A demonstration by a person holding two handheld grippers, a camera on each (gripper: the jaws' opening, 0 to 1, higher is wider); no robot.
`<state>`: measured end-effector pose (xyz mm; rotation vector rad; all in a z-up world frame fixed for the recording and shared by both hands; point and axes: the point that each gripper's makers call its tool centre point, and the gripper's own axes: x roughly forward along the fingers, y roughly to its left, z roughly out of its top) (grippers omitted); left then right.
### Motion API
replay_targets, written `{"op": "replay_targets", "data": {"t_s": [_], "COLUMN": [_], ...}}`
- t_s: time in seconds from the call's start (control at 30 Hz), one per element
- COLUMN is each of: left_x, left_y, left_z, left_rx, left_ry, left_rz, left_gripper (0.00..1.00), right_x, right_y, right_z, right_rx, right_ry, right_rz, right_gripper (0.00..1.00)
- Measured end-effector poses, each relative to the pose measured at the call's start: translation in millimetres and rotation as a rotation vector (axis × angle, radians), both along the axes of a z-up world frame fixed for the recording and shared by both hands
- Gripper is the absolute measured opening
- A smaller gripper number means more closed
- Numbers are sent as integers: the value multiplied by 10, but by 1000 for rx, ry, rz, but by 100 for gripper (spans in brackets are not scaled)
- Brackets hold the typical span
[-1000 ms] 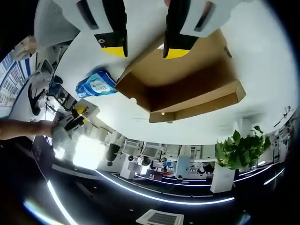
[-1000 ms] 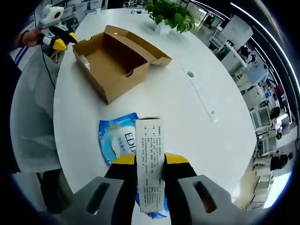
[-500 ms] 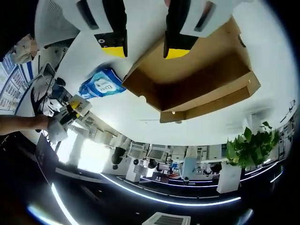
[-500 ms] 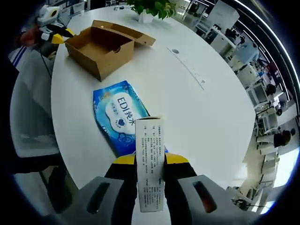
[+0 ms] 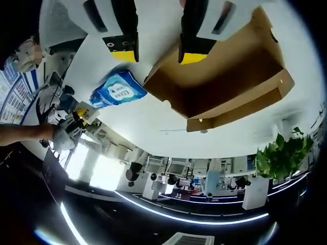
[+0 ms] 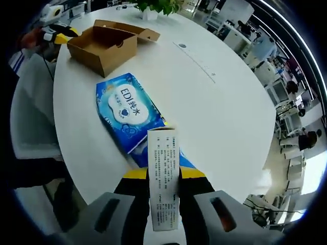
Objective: Operate the shoe box by opening the lid, removing the specified soft item, and placing it in the target area until the item is outside and the box remains undamaged.
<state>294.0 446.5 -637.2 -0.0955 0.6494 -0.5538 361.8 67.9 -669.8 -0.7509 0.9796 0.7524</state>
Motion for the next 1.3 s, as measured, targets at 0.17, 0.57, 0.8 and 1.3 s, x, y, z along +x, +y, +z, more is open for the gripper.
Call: {"op": "replay_targets", "data": {"t_s": [0.17, 0.57, 0.8, 1.3], "left_x": [-16, -88, -88, -11], "left_y": [38, 329, 534, 618], "left_z": [4, -4, 0, -9], "left_rx": [-3, 5, 14, 32], "left_ry": [-1, 12, 18, 24], "left_rz": [25, 114, 174, 223], "left_gripper": [31, 31, 31, 32], "right_x": [133, 528, 698, 869], "right_y": [-28, -55, 42, 128], "right_z": [-24, -162, -338, -708], "right_rx": [-17, -122, -185, -236], "right_ry": [3, -2, 6, 58], "right_rz": [21, 142, 253, 396], "right_gripper": [18, 18, 18, 18]}}
